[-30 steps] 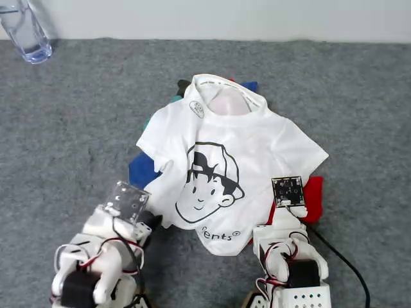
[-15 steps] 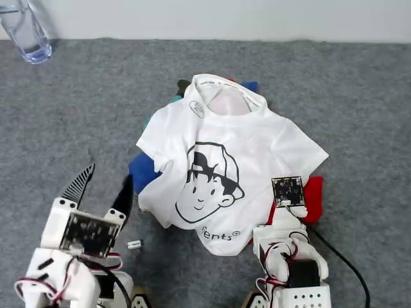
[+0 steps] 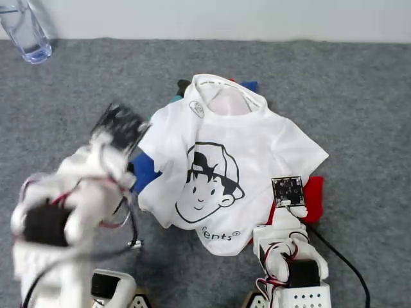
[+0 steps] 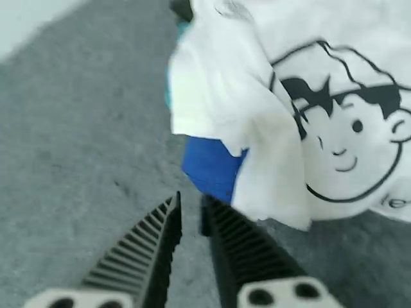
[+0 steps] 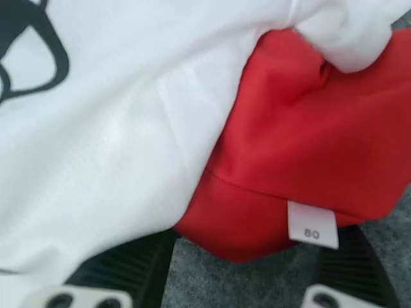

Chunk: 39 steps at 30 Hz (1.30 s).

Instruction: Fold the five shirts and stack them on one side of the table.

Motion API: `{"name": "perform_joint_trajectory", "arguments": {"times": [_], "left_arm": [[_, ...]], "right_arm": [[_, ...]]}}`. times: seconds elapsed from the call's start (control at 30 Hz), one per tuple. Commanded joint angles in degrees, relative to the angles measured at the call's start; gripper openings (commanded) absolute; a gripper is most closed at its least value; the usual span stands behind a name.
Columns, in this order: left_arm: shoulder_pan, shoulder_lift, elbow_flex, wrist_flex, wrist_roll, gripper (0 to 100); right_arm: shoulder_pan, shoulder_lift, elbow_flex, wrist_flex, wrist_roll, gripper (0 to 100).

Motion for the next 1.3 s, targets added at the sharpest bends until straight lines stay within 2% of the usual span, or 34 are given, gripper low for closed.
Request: {"name": "perform_joint_trajectory", "arguments": {"times": [0.0,0.17,0.3,0.37,0.63,0.77,0.9,0.93,1.03,1.13,1.27], "left_arm": [[2.11,9.32,-2.86,-0.53,-0.18,1],[2.81,20.13,-2.51,-6.33,1.05,4],[2.29,28.04,-2.51,-10.46,3.6,25],[2.46,32.09,-2.86,-11.25,6.33,30],[3.96,48.0,-2.86,-20.22,5.89,32],[4.31,56.26,-2.95,-26.29,10.46,32],[5.1,61.89,-3.56,-26.9,10.64,28],[5.71,62.42,-4.09,-25.85,9.67,23],[7.3,61.98,-4.0,-24.88,6.86,0],[7.21,60.13,-3.91,-22.51,6.68,1],[2.99,52.48,-4.0,-19.78,10.02,1]], "right_arm": [[0.13,-0.22,0.97,0.22,-0.35,31.8],[0.13,-0.22,0.97,0.22,-0.35,31.8],[0.13,-0.22,0.97,0.22,-0.35,31.8],[0.13,-0.22,0.97,0.22,-0.35,31.8],[0.13,-0.22,0.97,0.22,-0.35,31.8],[0.13,-0.22,0.97,0.22,-0.35,31.8],[0.13,-0.22,0.97,0.22,-0.35,31.8],[0.13,-0.22,0.97,0.22,-0.35,31.8],[0.13,-0.22,0.97,0.22,-0.35,31.8],[0.13,-0.22,0.97,0.22,-0.35,31.8],[0.13,-0.22,0.97,0.22,-0.35,31.8]]}}
